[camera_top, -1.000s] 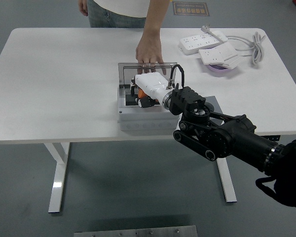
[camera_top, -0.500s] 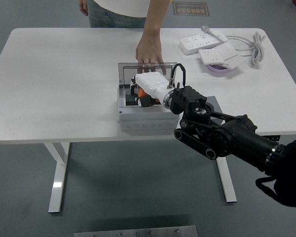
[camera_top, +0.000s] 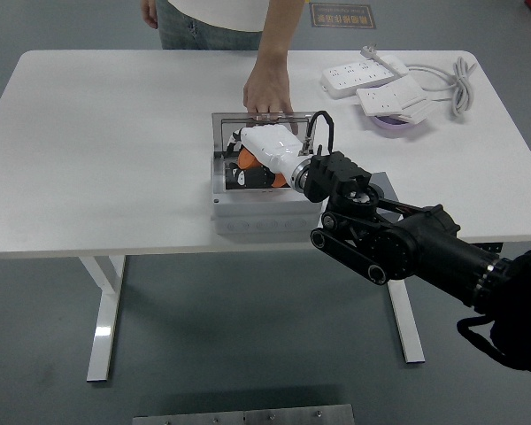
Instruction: Fetch the battery,place it into the box,close the lid of the box
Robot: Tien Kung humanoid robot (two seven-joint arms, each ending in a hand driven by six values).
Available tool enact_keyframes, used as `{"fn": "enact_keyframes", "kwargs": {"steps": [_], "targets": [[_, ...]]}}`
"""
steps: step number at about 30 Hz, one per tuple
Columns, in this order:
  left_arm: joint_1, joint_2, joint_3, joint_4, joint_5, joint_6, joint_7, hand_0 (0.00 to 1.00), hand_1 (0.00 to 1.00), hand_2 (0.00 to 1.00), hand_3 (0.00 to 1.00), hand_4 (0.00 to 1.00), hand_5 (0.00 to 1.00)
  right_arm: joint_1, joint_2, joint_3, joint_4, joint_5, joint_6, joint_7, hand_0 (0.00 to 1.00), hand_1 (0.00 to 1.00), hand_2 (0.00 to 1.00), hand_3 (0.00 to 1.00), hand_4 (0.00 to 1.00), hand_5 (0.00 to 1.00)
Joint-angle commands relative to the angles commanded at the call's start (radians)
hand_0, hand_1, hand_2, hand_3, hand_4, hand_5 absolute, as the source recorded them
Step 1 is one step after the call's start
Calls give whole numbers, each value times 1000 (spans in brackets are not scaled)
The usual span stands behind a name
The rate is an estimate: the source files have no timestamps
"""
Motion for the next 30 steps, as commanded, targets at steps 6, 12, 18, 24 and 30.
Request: {"fn": "enact_keyframes", "kwargs": {"steps": [6, 12, 18, 24, 30], "targets": [[-1, -1, -2, 0, 4, 1, 0, 650, 726, 676, 649, 755, 377, 1, 1, -2, -1, 3, -5, 0, 556, 611, 606, 666, 600, 317], [3, -2, -3, -1, 5, 3, 3, 650, 726, 677, 649, 752, 377, 1, -2, -4, 10, 2, 1, -6, 559, 613, 607, 668, 614, 338], [18, -4, -2, -2, -4, 7, 3, 650, 726, 676, 647, 744, 369, 6, -32, 10, 75, 12, 52, -43, 558, 612, 597, 667, 623, 348], [34, -8, -4, -4, -8, 11, 7, 650, 725, 676, 646, 739, 367, 24, -92, 48, 178, 27, 125, -97, 543, 599, 588, 664, 632, 356], [38, -9, 2, -3, -19, 12, 1, 650, 725, 676, 645, 730, 361, 39, -135, 94, 234, 47, 138, -111, 518, 579, 580, 661, 643, 366]]}}
